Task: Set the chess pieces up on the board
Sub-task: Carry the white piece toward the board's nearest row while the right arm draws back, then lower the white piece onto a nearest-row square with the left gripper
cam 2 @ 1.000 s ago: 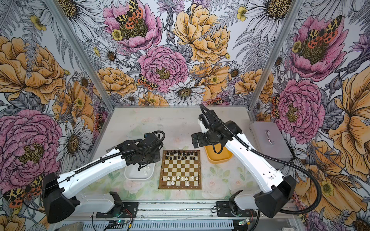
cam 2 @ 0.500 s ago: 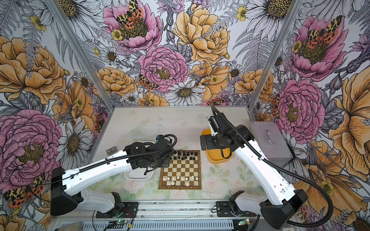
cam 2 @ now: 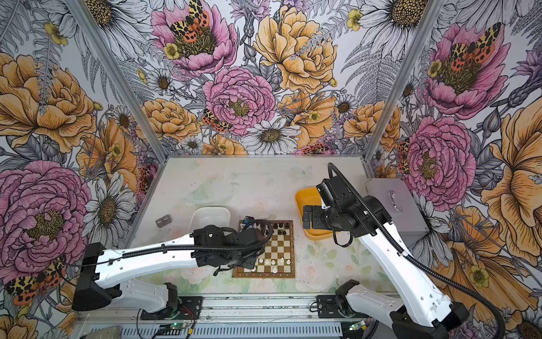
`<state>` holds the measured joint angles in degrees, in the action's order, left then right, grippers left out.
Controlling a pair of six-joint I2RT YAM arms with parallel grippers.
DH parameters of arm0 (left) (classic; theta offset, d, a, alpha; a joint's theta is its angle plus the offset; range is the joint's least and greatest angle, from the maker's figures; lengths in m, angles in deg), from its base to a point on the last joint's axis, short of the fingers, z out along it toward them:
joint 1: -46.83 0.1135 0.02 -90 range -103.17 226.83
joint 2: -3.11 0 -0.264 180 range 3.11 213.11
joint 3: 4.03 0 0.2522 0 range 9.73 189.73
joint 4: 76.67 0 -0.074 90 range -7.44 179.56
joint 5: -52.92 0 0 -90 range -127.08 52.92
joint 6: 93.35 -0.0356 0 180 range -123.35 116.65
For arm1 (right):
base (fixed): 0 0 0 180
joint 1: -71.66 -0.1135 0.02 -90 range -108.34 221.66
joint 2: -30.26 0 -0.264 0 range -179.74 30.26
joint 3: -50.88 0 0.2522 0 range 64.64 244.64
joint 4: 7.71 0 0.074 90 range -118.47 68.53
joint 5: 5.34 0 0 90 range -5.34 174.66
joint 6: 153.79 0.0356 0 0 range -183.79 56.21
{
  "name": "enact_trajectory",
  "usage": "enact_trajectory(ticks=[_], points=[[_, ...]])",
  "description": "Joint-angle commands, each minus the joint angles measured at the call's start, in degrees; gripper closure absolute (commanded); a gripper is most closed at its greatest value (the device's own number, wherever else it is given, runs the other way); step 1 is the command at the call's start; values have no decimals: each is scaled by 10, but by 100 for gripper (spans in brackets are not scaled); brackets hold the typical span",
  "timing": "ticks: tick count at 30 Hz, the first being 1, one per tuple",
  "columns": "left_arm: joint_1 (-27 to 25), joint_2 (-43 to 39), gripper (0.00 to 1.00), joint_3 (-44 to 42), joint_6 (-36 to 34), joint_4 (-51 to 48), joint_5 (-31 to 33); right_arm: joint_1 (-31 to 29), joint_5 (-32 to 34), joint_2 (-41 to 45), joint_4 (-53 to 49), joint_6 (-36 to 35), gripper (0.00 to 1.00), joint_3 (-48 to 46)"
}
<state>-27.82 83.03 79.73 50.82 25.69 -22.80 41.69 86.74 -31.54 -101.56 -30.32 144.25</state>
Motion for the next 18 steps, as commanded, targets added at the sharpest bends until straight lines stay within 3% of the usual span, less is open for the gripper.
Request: enact_trajectory(ticks=[1, 8, 13, 18], points=[[-30, 27, 91, -9, 40, 0, 35, -12, -17, 21, -7, 17, 0, -15], [-63, 112, 91, 33, 49, 6, 37, -113, -62, 94, 16, 98, 0, -107], [-73, 129, 92, 31, 62, 38, 38, -119, -58, 160, 7, 119, 0, -134], [-72, 146, 91, 27, 57, 53, 34, -119, -47, 166, -17, 111, 0, -123]])
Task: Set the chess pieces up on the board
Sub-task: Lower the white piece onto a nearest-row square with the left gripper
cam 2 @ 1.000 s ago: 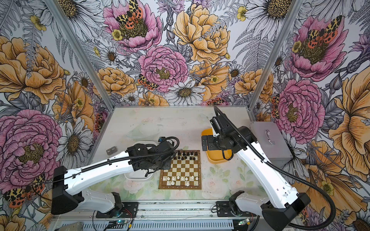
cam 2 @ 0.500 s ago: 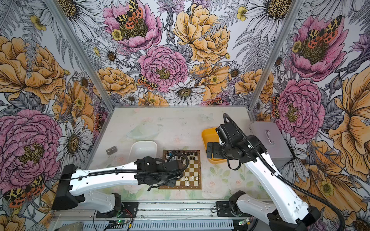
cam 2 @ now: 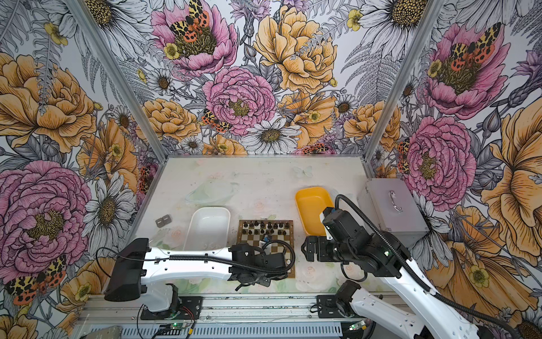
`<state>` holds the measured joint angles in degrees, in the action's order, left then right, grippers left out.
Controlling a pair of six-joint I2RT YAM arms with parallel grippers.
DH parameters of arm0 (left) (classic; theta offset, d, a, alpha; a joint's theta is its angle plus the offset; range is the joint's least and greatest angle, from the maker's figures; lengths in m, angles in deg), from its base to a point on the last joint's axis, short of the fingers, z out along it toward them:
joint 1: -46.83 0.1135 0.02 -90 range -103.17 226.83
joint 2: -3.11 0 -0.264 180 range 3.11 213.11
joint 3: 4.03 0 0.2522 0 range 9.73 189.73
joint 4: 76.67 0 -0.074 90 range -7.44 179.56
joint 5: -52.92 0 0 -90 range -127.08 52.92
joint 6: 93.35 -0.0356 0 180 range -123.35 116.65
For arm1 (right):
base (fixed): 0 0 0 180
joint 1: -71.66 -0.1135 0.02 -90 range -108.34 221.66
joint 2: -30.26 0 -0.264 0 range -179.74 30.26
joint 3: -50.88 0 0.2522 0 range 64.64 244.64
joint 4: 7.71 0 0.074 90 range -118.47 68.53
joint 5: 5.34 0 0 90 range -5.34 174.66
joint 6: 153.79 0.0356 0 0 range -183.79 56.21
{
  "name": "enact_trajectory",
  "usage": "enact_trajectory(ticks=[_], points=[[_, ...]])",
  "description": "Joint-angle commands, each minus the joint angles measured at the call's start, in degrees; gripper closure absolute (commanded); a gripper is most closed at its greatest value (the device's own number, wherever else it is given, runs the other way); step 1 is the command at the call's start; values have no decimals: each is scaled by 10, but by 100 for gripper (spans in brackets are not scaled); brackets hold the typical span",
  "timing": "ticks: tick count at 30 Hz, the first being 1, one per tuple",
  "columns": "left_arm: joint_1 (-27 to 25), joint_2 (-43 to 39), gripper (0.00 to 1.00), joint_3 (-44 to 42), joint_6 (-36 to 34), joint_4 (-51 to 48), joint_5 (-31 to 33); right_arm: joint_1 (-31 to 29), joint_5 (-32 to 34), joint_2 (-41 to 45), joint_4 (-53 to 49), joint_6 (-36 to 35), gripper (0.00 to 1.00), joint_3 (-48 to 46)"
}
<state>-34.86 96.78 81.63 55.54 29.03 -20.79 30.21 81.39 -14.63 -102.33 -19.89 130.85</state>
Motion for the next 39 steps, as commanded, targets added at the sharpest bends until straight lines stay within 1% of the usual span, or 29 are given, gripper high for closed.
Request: enact_trajectory(ticks=[1, 12, 16, 28, 39], points=[[-1, 14, 91, 9, 7, 19, 14, -4, 10, -2, -15, 4, 0, 16], [5, 50, 91, 22, -15, 17, 17, -4, 28, 13, -41, 6, 0, 37], [14, 53, 90, 23, -26, 17, 16, -4, 33, 16, -51, 8, 0, 43], [41, 66, 90, 32, -60, 18, 6, -4, 45, 11, -58, 8, 0, 51], [48, 80, 90, 41, -73, 19, -5, -4, 53, 7, -59, 8, 0, 57]])
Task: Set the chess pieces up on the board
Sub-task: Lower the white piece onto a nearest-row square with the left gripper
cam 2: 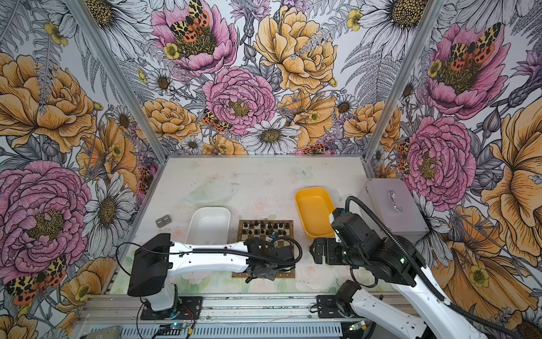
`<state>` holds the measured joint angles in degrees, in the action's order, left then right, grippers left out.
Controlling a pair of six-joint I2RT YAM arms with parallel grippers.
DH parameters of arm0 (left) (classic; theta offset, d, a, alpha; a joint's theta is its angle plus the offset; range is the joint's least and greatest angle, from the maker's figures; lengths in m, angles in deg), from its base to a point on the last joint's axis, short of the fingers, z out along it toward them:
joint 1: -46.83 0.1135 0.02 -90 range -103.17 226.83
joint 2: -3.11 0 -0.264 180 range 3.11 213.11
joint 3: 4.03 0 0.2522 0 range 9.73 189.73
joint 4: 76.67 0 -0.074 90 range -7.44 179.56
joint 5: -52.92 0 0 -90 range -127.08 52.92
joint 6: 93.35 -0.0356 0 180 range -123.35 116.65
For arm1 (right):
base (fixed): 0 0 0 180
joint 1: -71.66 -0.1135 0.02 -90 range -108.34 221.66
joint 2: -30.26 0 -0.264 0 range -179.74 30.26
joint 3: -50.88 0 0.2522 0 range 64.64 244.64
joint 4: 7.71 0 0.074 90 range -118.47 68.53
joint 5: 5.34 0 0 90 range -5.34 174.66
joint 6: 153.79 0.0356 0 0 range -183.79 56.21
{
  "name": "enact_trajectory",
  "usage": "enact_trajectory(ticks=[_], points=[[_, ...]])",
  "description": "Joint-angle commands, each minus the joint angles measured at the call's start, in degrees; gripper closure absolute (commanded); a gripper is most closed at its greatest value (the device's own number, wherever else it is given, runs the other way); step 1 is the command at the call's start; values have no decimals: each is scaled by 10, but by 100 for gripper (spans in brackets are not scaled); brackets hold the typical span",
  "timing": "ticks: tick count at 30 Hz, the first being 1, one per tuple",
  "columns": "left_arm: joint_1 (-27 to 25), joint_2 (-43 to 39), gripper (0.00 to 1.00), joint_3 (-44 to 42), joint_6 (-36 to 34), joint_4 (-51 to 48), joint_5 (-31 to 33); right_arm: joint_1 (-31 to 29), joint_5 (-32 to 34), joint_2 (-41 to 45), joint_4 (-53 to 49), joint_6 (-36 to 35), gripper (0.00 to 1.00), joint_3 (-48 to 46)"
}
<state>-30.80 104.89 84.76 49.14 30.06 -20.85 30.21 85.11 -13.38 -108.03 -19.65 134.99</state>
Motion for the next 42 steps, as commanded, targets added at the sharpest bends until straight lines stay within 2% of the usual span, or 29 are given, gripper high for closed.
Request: enact_trajectory(ticks=[1, 42], points=[[8, -2, 90, 10, -9, 8, -4, -4, 16, -7, -2, 5, 0, 16], [6, 20, 88, 23, -22, 7, -20, -4, 29, 0, -19, 6, 0, 22]])
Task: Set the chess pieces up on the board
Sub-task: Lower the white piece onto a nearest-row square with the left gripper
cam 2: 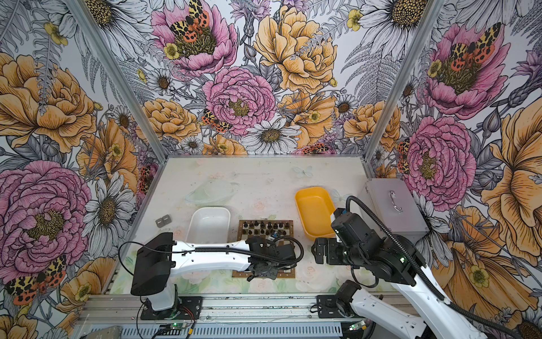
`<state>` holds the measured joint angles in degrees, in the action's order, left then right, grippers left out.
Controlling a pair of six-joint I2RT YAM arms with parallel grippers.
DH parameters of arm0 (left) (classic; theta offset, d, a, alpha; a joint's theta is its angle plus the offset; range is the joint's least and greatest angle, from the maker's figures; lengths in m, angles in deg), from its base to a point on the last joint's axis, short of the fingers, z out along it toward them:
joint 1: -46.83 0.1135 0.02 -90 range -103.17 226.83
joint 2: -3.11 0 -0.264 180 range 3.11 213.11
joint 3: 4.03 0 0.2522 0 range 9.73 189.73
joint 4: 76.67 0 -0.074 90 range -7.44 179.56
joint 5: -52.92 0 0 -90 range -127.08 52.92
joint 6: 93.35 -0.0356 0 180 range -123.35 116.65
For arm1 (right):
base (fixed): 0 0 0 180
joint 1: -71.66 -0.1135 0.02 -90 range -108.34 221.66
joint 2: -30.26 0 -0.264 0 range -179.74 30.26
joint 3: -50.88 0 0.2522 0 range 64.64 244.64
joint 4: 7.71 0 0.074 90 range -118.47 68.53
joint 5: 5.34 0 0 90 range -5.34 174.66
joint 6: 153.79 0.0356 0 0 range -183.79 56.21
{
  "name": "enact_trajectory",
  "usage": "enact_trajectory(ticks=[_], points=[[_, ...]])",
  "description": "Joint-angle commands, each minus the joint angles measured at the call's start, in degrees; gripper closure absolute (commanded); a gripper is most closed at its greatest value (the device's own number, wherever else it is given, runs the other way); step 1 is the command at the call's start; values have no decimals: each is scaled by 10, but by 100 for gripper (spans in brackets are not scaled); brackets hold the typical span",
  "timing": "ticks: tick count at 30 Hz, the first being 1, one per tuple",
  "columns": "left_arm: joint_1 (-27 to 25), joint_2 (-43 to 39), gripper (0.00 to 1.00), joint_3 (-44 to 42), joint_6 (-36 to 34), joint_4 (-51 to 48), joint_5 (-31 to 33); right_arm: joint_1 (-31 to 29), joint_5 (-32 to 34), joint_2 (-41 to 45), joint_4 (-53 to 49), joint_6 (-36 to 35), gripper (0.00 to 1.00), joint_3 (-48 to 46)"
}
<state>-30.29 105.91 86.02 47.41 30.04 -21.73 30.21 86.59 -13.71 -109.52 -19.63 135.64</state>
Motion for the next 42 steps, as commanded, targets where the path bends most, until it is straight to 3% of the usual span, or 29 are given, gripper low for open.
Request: enact_trajectory(ticks=[1, 23, 27, 30, 42], points=[[1, 9, 88, 10, -5, 7, -11, -4, 14, 4, -5, 6, 0, 16], [0, 27, 88, -2, -1, 7, -14, -4, 15, 9, -9, 10, 0, 19], [0, 26, 84, -2, -1, 6, -15, -4, 14, 8, -9, 9, 0, 19], [0, 24, 73, -4, 0, 6, -13, -3, 13, 6, -8, 8, 0, 19], [6, -4, 70, -5, 5, -3, 2, -4, 15, 5, -5, 8, 0, 17]])
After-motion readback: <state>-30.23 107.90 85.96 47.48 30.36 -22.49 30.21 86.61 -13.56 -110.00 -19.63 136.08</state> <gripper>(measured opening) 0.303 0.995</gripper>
